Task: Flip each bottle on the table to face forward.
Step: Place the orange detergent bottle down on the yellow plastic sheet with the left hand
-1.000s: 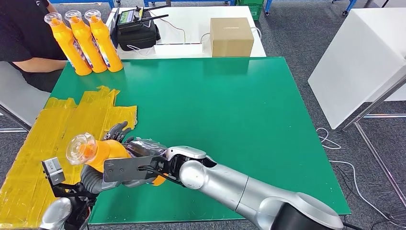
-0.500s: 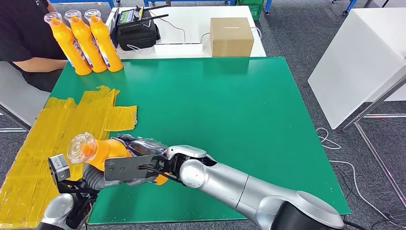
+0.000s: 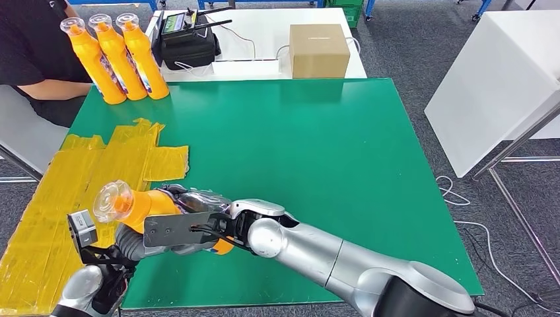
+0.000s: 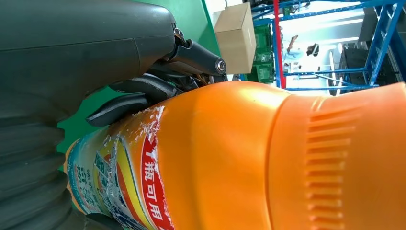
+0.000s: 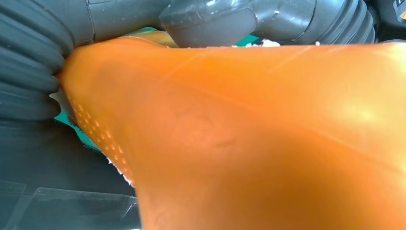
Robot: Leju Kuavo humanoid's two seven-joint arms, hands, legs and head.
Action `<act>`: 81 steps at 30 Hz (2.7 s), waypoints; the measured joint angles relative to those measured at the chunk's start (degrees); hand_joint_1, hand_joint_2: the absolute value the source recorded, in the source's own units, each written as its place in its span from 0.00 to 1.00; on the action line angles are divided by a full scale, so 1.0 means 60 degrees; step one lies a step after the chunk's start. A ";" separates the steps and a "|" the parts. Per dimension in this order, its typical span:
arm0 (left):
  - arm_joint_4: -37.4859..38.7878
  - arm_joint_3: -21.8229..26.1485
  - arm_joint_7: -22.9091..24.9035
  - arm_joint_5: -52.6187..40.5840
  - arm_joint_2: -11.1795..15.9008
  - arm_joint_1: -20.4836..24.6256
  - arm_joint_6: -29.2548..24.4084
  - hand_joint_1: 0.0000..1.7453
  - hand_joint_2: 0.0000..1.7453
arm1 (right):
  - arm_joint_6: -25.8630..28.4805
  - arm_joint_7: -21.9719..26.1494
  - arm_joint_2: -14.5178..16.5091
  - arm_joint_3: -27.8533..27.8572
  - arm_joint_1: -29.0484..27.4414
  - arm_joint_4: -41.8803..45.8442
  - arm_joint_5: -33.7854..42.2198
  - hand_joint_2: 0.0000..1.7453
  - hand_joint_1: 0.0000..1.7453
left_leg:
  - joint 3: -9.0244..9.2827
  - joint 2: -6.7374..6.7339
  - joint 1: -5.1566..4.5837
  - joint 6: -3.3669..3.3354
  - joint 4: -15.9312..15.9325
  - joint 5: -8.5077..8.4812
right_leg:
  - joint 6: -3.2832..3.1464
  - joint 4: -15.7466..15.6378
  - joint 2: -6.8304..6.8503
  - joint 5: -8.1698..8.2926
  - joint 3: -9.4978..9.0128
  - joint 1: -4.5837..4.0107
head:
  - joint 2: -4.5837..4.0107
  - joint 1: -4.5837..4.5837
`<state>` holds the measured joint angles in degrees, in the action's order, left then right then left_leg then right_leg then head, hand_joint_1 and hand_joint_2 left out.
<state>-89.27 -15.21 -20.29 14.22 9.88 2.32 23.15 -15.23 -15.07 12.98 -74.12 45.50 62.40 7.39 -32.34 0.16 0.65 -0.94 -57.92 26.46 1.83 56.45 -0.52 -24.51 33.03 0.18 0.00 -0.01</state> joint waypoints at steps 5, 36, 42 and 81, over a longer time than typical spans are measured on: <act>0.0004 -0.0005 0.0001 0.0027 -0.0001 0.0014 -0.0005 1.00 1.00 | 0.0004 0.0004 -0.0006 -0.0002 0.0011 -0.0002 0.0007 0.75 0.52 | -0.0001 -0.0002 0.0000 0.0000 0.0000 0.0000 | 0.0000 0.0000 -0.0002 0.0000 0.0000 0.0000 | 0.0000 0.0001; -0.1600 0.2893 -0.0199 -0.0717 -0.0388 -0.2124 -0.0858 1.00 1.00 | 0.3464 0.3215 -0.3370 0.5511 -0.5953 0.5182 -0.3627 0.00 0.00 | -0.0020 0.0016 0.0002 0.0005 0.0001 0.0011 | -0.0001 -0.0004 0.0008 -0.0002 0.0005 0.0005 | 0.0000 0.0001; -0.1757 0.2968 -0.0276 -0.2052 -0.0433 -0.2125 -0.2088 1.00 1.00 | 0.3557 0.3256 -0.3469 0.5710 -0.6235 0.5480 -0.3743 0.00 0.00 | -0.0020 0.0021 0.0000 0.0005 0.0001 0.0011 | 0.0000 -0.0006 0.0010 -0.0003 0.0006 0.0004 | 0.0000 0.0000; 0.2041 0.0606 0.4029 -1.5901 0.0394 0.0099 -0.8238 1.00 1.00 | 0.3277 0.3546 -0.3928 0.6833 -0.7193 0.7018 -0.3481 0.00 0.00 | -0.0015 0.0022 -0.0002 0.0004 0.0001 0.0010 | 0.0001 -0.0004 0.0018 -0.0002 -0.0004 0.0007 | 0.0000 0.0001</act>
<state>-77.03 -11.57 3.88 -81.19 12.24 2.92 -26.28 4.43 6.21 -10.58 -33.12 2.34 104.51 -13.50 -32.43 0.29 0.63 -0.92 -57.91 26.52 1.84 56.43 -0.41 -24.52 33.01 0.22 0.00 0.00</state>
